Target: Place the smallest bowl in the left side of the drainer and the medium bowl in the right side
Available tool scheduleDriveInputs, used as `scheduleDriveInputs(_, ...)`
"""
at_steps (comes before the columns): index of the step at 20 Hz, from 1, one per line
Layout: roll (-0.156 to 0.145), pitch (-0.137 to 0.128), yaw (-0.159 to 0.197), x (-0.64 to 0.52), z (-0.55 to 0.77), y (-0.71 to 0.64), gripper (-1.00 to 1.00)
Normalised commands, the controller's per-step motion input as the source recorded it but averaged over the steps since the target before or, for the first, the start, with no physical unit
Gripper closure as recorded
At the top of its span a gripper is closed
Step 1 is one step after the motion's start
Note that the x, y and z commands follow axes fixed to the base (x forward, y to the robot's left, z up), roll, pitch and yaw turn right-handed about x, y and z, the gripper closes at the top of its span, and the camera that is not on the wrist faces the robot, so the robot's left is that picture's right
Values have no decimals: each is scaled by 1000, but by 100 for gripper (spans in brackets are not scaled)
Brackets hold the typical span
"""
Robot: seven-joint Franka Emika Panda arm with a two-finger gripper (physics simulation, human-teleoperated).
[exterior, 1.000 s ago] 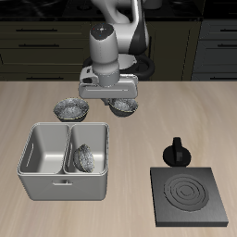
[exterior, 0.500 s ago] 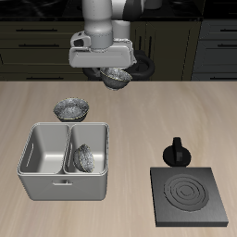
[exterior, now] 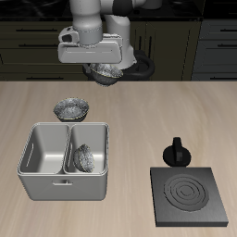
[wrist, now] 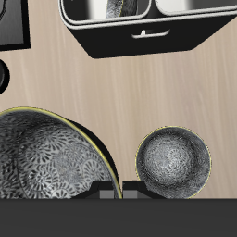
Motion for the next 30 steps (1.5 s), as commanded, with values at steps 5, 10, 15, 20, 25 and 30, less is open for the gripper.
scheduleDriveInputs(5,-79,-34,25,35,286,-533,100)
scheduleDriveInputs(10,13,6,49,-3,269,-413,100)
scheduleDriveInputs(15,19,82,-37,261,81,-54,100)
scheduleDriveInputs(20,-45,12,22,551,292,-243,100)
scheduleDriveInputs(25,-39,5,27,666,157,-275,100)
scheduleDriveInputs(30,-12,50,-41,438,42,-230,100)
